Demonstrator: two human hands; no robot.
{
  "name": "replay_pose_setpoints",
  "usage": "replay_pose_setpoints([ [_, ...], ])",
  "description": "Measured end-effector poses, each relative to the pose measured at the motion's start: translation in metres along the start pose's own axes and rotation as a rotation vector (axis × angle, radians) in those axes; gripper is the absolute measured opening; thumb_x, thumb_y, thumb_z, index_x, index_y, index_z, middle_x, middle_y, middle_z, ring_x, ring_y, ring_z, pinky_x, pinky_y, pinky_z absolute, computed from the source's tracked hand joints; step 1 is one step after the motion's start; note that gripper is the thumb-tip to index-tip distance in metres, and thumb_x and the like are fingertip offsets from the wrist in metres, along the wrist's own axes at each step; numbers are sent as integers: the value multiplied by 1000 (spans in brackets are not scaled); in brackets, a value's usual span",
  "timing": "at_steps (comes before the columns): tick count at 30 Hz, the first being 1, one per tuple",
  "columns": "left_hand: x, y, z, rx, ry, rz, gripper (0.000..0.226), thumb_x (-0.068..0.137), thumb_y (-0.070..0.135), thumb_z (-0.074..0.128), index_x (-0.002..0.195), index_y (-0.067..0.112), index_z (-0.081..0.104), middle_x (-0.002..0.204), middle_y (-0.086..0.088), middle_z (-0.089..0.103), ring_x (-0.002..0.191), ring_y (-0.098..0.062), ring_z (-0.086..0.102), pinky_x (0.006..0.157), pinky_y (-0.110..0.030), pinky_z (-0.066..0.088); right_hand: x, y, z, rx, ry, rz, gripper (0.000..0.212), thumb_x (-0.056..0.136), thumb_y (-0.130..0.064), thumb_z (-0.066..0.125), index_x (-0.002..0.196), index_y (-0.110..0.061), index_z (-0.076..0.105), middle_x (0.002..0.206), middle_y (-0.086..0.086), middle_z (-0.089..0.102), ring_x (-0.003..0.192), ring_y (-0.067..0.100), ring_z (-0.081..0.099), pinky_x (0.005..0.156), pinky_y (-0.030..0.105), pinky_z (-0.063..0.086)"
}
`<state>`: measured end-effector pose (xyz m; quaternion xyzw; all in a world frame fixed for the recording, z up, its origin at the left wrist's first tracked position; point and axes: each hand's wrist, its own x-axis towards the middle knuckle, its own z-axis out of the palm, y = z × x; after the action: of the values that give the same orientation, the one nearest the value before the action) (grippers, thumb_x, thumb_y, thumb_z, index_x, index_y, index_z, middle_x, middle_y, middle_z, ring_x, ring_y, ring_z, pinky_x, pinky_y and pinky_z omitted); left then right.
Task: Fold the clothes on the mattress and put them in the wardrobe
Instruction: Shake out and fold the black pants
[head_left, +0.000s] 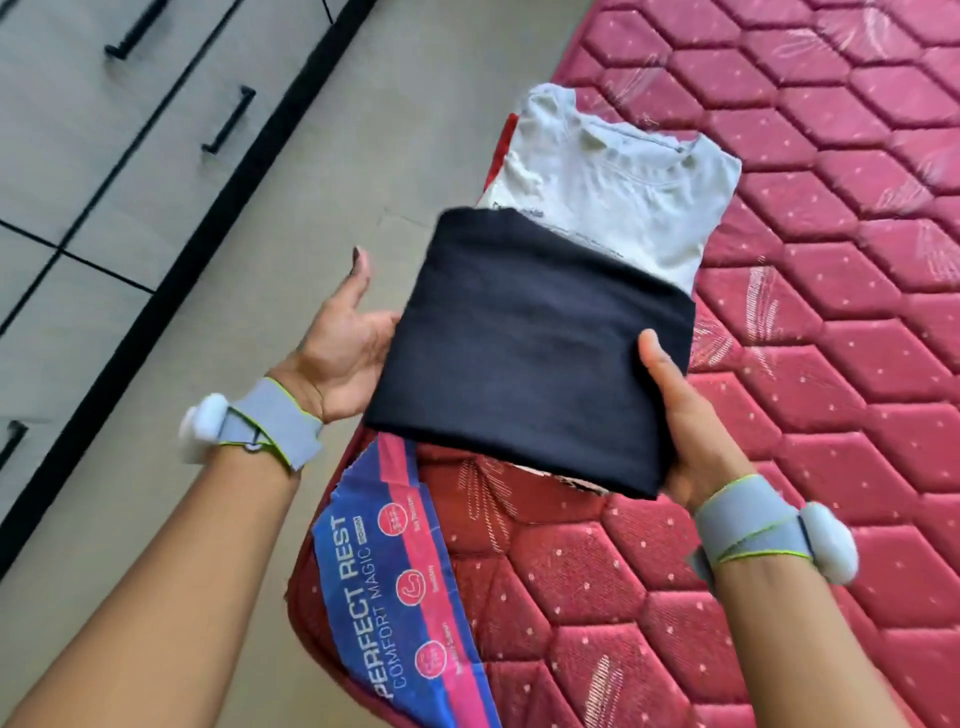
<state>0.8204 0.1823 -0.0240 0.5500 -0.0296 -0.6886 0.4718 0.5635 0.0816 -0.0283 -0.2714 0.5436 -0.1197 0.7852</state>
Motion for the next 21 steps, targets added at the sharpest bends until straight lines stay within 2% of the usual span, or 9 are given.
replay_pose_setpoints([
  [2,1,-2,9,97,55,-46,75,89,71,26,112,13,68,108,-6,72,99,-19,69,76,-31,59,7,13,0,-71,100,17,66,76,-70,55,119,-21,63,113,-2,70,101,16,68,95,37,50],
  [4,8,-4,17,256,201,7,60,89,68,38,109,20,68,106,2,73,98,-16,69,79,-31,58,10,14,7,-120,210,-55,69,78,-73,51,120,-19,62,112,-5,70,101,14,66,96,35,49],
  [6,16,-3,24,466,418,111,63,80,74,49,92,16,70,95,2,73,93,-22,68,84,-35,55,15,10,11,-208,351,-182,73,81,-74,47,121,-14,61,116,-7,65,108,15,61,101,37,45],
  [8,18,0,33,698,697,323,61,83,73,46,76,13,59,82,-4,65,85,-29,60,74,-33,46,13,7,16,-286,482,-324,64,85,-71,41,109,-17,64,114,-4,65,110,18,58,102,36,42],
  [10,22,1,40,920,860,408,51,90,67,39,103,22,57,99,-12,64,97,-36,56,76,-36,38,18,9,18,-451,607,-376,58,90,-66,36,111,-18,61,118,7,64,114,29,54,97,37,39],
  [12,30,-9,43,1141,882,283,52,94,62,32,140,39,32,118,-17,58,105,-41,55,82,-41,39,25,14,23,-660,699,-295,59,93,-64,33,126,-18,47,124,17,60,115,38,52,91,41,37],
  [15,43,-19,44,1315,963,255,54,98,48,32,145,54,8,133,-17,40,104,-41,53,85,-46,40,33,14,32,-905,835,-263,58,96,-57,32,142,-24,26,124,21,57,109,42,55,85,44,40],
  [18,47,-14,50,1565,969,608,65,86,27,42,145,49,24,154,-9,23,124,-37,39,92,-50,38,34,12,43,-1194,934,-529,56,97,-41,38,148,-40,17,148,13,31,125,36,41,94,51,38],
  [21,60,-21,53,1705,781,733,53,85,40,35,138,41,43,152,3,34,138,-29,29,101,-53,33,43,23,54,-1324,767,-590,50,94,-52,35,144,-48,25,157,2,17,143,28,13,108,59,22],
])
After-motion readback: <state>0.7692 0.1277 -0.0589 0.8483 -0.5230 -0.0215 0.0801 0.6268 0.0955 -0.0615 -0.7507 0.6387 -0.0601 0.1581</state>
